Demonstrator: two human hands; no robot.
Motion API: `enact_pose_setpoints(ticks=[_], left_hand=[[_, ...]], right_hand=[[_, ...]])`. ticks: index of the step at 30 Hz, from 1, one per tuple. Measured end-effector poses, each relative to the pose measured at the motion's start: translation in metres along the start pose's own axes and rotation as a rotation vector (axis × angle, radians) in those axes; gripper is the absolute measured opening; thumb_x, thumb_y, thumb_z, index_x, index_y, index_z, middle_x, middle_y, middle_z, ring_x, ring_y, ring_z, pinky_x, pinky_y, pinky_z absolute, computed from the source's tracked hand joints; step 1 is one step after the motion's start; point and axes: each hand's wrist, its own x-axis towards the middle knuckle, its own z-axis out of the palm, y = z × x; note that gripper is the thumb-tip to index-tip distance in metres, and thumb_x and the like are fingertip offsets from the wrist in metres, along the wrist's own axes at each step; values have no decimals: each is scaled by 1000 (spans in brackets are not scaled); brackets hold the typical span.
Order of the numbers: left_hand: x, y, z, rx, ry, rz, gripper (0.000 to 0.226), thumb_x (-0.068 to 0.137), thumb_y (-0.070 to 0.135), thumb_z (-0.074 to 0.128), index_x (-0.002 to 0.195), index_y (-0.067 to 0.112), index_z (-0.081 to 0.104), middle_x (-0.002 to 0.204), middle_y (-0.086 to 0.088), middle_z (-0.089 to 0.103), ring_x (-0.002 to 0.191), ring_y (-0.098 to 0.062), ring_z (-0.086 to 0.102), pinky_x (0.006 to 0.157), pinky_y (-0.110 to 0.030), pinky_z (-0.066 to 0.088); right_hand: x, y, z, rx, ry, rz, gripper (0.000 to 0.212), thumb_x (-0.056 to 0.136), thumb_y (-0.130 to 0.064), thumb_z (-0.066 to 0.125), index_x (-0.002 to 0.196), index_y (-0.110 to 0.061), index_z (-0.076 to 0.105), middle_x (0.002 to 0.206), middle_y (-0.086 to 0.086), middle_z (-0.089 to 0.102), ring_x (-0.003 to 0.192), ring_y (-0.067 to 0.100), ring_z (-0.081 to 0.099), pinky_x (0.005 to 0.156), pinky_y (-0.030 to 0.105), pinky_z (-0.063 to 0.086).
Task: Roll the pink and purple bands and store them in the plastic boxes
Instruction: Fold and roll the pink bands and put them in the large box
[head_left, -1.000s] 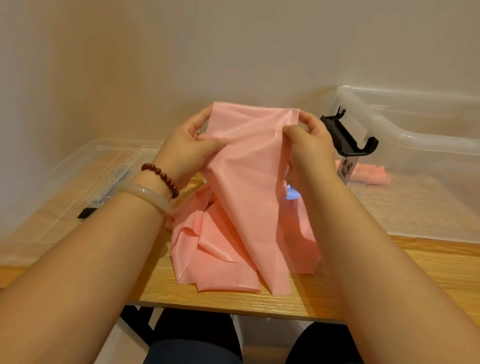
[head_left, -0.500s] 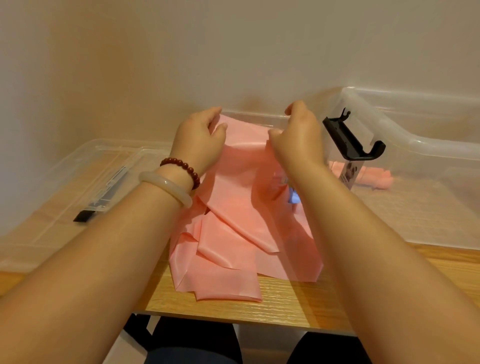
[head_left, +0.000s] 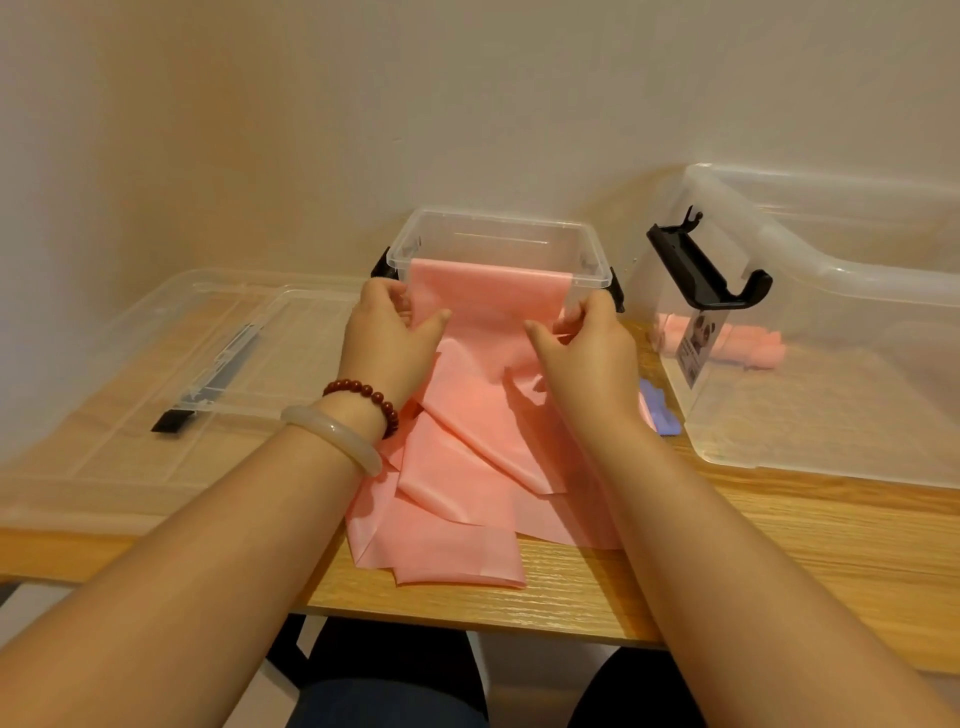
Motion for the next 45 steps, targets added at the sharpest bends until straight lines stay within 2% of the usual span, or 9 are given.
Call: enact_pose_setpoints(ticks=[3, 8, 15, 20, 23, 31, 35, 38, 45], left_hand=[[-4, -4, 1, -1, -50, -5, 21, 90, 28, 63, 105, 15, 56, 89, 4, 59, 83, -13, 56, 63, -18, 43], [1, 7, -6, -231, 75, 92, 11, 92, 24, 61, 88, 16, 66, 79, 4, 64, 70, -5, 54, 67, -17, 45], [28, 43, -18, -357, -170, 47, 24, 93, 24, 59, 116, 31, 60, 99, 7, 67, 84, -10, 66, 68, -28, 55], [25, 39, -23, -250, -234, -4, 57, 90, 13, 62, 142, 28, 43, 97, 1, 67, 59, -6, 61, 50, -20, 49], [17, 26, -18, -257, -177, 2, 59, 91, 18, 62, 144, 27, 39, 82, 0, 70, 56, -8, 63, 49, -19, 48], [-9, 3, -3, -270, -96, 71, 47, 89, 28, 67, 130, 28, 44, 85, 5, 70, 73, -8, 66, 69, -27, 53], [-18, -1, 2, -246, -110, 27, 43, 85, 29, 72, 118, 25, 44, 98, 9, 62, 84, -5, 60, 57, -16, 51], [-19, -8, 8, -183, -156, -10, 44, 81, 30, 76, 115, 20, 49, 95, 8, 59, 79, -3, 56, 74, -23, 52], [-25, -23, 14, -79, -165, 54, 15, 86, 25, 65, 80, 12, 63, 97, -8, 64, 85, -20, 61, 74, -28, 48]], right_hand=[[-4, -4, 1, 155, -5, 44, 32, 86, -12, 65, 74, -22, 37, 69, -6, 47, 68, 21, 53, 67, 46, 50], [2, -15, -9, 279, 111, -23, 31, 92, -10, 56, 74, -26, 36, 68, -8, 44, 59, 6, 42, 54, 17, 34], [38, -40, -22, 274, 117, -14, 28, 91, -6, 48, 97, -22, 70, 114, 5, 67, 93, 14, 62, 81, 23, 45], [54, -40, -27, -315, -34, -55, 24, 94, -12, 49, 114, -6, 63, 128, 9, 55, 98, 27, 52, 71, 26, 30], [49, -33, -26, -361, -40, -71, 38, 98, -21, 50, 134, -13, 56, 140, 8, 51, 119, 28, 52, 87, 32, 40], [7, -11, -21, -127, 174, -81, 28, 92, -25, 62, 114, -10, 52, 117, 7, 47, 85, 22, 51, 68, 26, 33], [-4, 7, -20, 73, 118, 120, 34, 87, -30, 70, 105, -15, 45, 92, -3, 53, 80, 15, 56, 71, 28, 48], [-9, 14, -20, 79, -15, 281, 42, 87, -41, 69, 114, -13, 54, 90, -6, 60, 83, 20, 63, 57, 22, 49], [-17, 26, -11, 5, -95, 96, 21, 85, -31, 66, 77, -11, 66, 78, 6, 65, 76, 26, 63, 66, 42, 53]])
